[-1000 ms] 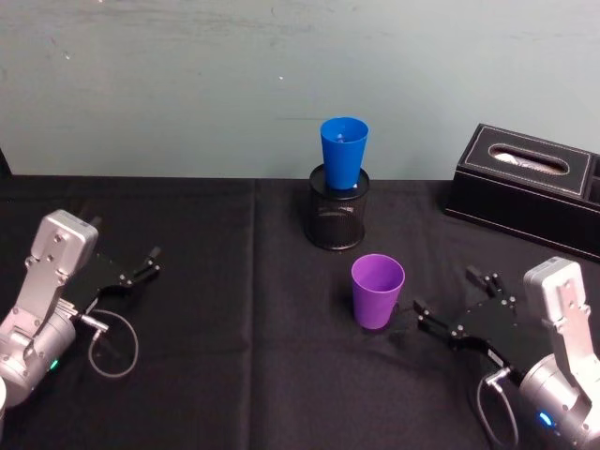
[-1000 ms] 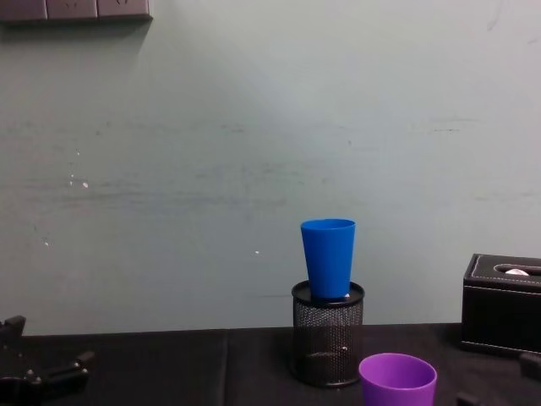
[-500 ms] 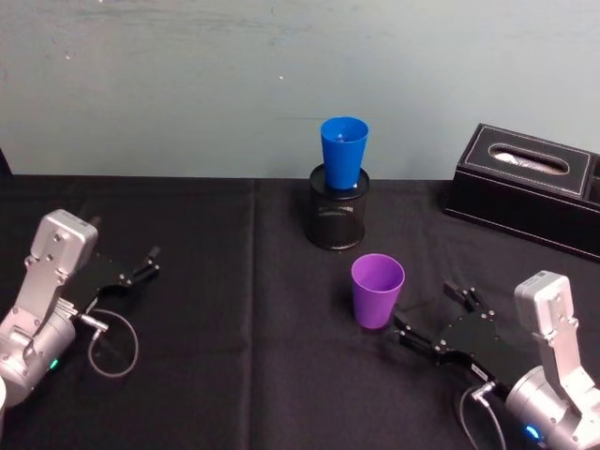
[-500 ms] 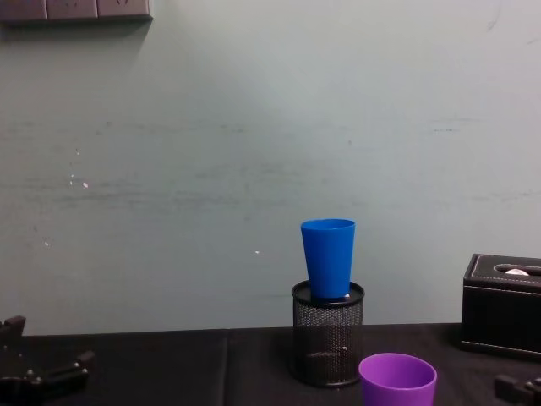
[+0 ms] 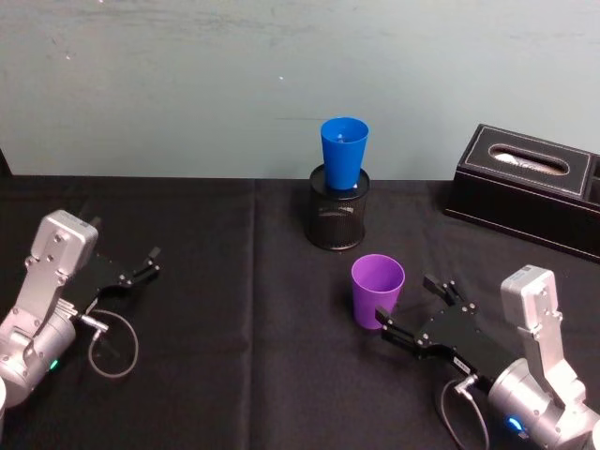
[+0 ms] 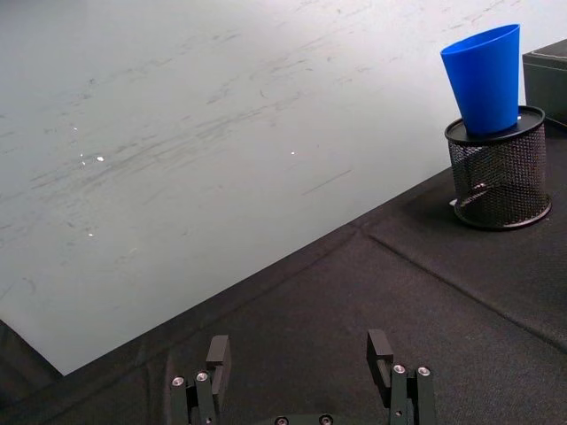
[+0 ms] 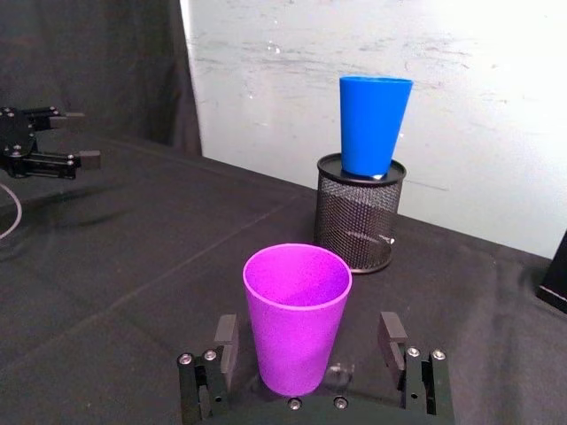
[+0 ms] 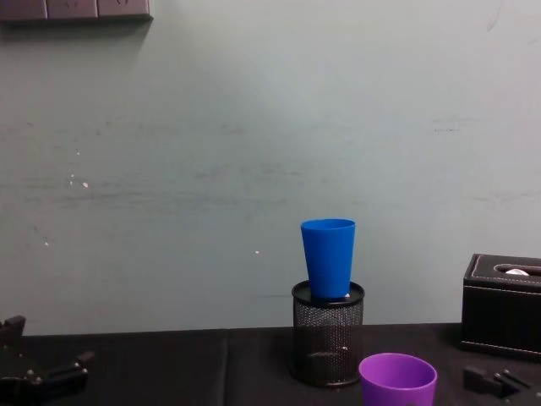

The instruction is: Pick up one cup with a gripper and tap it against the other cup.

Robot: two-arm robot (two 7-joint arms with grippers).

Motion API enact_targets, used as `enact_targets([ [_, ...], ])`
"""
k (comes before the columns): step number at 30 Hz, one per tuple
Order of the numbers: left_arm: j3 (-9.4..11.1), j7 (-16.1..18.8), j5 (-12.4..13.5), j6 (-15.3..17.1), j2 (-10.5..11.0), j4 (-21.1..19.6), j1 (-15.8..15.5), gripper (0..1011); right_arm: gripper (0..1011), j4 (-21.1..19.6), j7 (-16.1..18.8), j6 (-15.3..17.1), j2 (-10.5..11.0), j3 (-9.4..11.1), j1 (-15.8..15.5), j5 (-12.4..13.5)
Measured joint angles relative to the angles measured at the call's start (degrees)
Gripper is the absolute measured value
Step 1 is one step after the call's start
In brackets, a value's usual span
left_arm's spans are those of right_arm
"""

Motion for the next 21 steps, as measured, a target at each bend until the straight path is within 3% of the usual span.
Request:
enact_targets([
  [21, 0.0, 0.0, 0.0, 0.0, 0.0, 0.0, 0.0, 1011, 1003, 6.0, 3.8, -0.1, -4.8, 0.7, 4.2, -1.5],
])
